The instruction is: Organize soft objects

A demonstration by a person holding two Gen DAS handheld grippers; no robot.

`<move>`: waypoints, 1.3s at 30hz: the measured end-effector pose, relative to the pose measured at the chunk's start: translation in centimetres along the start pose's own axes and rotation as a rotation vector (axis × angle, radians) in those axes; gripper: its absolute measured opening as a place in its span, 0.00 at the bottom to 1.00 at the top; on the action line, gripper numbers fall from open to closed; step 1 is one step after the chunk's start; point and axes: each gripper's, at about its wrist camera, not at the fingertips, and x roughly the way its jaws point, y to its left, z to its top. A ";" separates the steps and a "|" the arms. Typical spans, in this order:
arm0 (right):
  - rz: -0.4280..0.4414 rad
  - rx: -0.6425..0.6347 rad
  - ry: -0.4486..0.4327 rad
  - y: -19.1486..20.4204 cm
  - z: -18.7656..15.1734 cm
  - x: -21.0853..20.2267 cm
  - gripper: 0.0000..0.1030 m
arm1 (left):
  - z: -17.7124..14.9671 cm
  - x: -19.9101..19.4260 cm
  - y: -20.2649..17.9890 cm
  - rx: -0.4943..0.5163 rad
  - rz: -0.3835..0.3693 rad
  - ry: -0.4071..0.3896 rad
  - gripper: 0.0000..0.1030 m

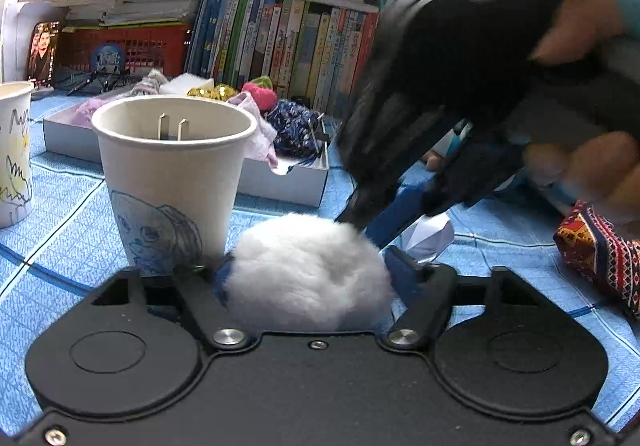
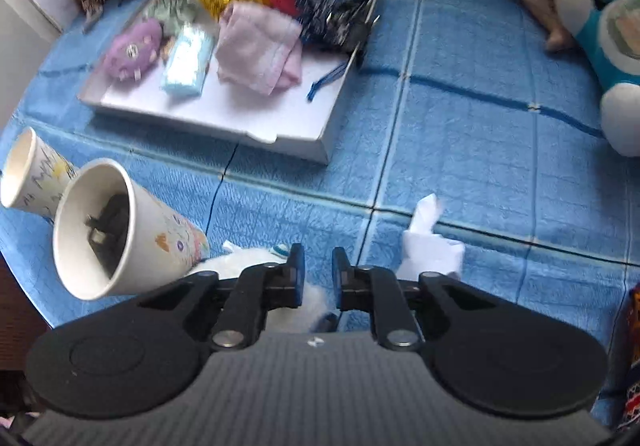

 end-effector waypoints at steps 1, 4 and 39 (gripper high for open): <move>0.015 0.012 -0.031 -0.3 -0.2 -0.7 0.49 | 0.0 0.0 0.1 -0.009 -0.006 0.002 0.66; 0.017 0.047 -0.121 -1.7 -0.8 -2.8 0.64 | 0.1 -0.1 0.2 -0.005 -0.010 -0.003 0.65; -0.104 0.228 -0.284 -1.9 -4.4 -3.6 0.32 | 2.5 -9.4 1.1 0.201 -0.134 -0.168 0.63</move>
